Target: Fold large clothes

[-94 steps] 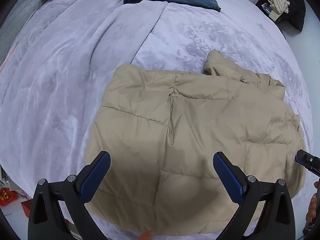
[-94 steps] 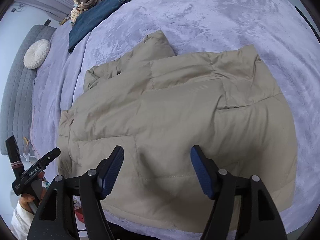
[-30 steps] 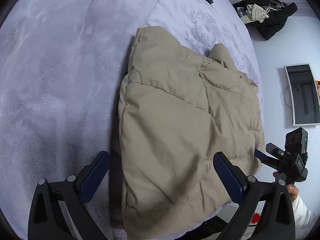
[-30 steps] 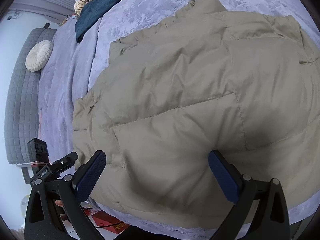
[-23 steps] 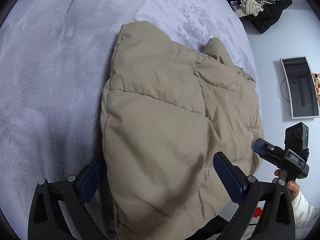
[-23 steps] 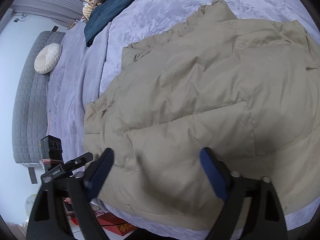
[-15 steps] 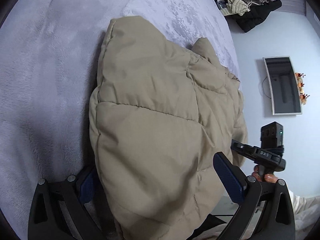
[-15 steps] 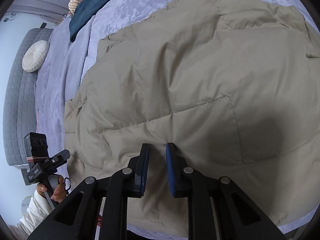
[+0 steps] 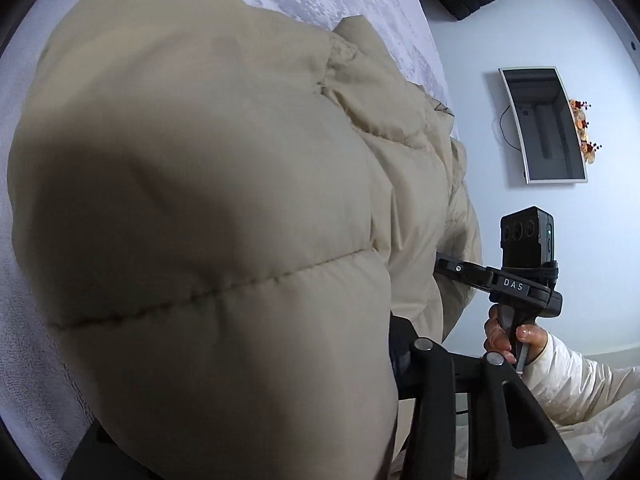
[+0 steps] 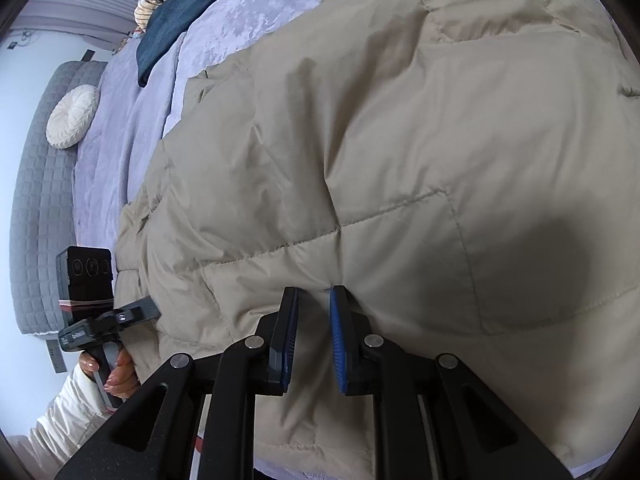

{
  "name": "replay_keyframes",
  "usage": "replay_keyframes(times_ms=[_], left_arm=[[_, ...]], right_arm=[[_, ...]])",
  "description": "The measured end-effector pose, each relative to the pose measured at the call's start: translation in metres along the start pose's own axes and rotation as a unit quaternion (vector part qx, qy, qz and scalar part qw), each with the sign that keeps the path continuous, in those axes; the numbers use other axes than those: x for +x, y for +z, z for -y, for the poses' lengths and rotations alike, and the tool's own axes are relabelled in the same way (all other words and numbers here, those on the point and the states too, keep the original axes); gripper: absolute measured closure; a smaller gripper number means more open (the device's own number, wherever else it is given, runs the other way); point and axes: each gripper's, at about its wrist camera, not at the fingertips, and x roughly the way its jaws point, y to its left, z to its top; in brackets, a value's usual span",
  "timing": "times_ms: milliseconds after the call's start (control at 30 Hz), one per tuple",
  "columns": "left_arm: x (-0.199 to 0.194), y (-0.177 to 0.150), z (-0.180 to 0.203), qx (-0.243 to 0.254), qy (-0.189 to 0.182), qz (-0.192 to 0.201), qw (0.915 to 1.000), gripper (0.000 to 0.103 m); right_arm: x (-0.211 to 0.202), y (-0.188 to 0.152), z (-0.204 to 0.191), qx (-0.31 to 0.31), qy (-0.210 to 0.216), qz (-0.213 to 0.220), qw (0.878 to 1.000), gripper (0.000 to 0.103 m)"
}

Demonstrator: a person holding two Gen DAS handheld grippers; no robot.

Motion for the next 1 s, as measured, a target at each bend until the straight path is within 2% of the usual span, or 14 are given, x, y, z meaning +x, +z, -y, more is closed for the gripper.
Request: replay_keyframes(times_ms=[67, 200, 367, 600, 700, 1000], left_arm=[[-0.012, -0.006, 0.011, 0.007, -0.005, 0.006, 0.9999, 0.068], [-0.030, -0.009, 0.045, 0.028, -0.021, 0.022, 0.9992, 0.068], [-0.033, -0.011, 0.071, 0.046, 0.000, 0.027, 0.9986, 0.068], [-0.039, -0.012, 0.096, 0.030, -0.022, 0.032, 0.9988, 0.068], [-0.038, -0.013, 0.115, 0.024, -0.030, 0.031, 0.9988, 0.068], [-0.023, -0.004, 0.189, 0.033, 0.002, 0.030, 0.9990, 0.068]], right_arm=[[0.000, -0.001, -0.001, 0.000, -0.002, 0.000, 1.000, 0.086], [-0.002, -0.001, -0.002, 0.003, -0.002, 0.002, 1.000, 0.086], [-0.007, -0.003, -0.001, 0.015, -0.001, 0.005, 1.000, 0.086], [-0.043, 0.002, -0.018, -0.018, -0.015, 0.079, 0.997, 0.086], [-0.040, 0.010, -0.015, -0.018, -0.021, 0.081, 0.996, 0.086], [0.001, 0.030, 0.012, 0.019, 0.009, 0.058, 0.998, 0.087]])
